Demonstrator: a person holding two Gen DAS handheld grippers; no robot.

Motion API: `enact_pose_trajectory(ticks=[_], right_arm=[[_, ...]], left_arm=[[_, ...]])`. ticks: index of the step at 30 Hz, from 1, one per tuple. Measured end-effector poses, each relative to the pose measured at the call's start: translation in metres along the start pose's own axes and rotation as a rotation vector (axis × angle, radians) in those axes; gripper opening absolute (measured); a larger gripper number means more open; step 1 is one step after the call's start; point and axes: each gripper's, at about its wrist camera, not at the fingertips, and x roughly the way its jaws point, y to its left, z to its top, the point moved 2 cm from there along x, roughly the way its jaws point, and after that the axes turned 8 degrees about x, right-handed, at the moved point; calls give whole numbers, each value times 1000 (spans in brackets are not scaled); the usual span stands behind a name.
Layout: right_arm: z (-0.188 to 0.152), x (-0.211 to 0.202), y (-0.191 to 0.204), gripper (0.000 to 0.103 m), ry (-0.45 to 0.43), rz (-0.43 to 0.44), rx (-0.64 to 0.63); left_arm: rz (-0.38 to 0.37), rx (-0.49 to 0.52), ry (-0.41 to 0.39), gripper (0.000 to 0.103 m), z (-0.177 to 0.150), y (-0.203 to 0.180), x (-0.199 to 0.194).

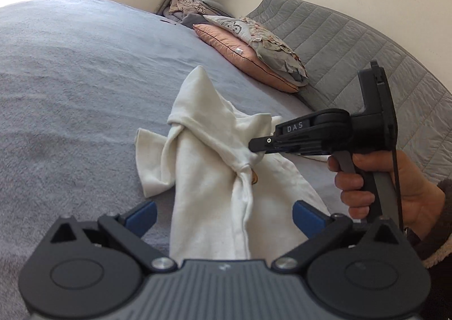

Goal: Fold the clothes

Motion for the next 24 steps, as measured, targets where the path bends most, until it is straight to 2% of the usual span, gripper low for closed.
enact_pose_trajectory(ticks=[2,4,8,12,15,17,21,23,24], right_arm=[[-6,1,-10,15,16,0,25],[-4,-6,-7,22,-7,3,9],[3,-22,9,23,-56,19,-82],[9,-32,20,28,-88,67,-129],[5,-31,11,28,-91,98,-97],[2,-30,5,28,-93,118,-75],[-4,-28,-8,28,-97,160,-31],[-6,-27,-15,28,-99,180,-9],[-10,-25,-22,28,-97,192,19]], left_arm=[[-8,1,13,103,-1,-2,4],[-11,3,23,103,-2,-2,7],[17,5,9,103,4,8,4],[61,-98,-25,103,11,38,-8],[93,-203,-26,99,10,60,-9],[79,-248,-28,95,12,67,-6],[81,-272,-32,88,20,77,6],[95,-267,-28,77,23,83,17],[97,-267,-34,76,23,85,21]])
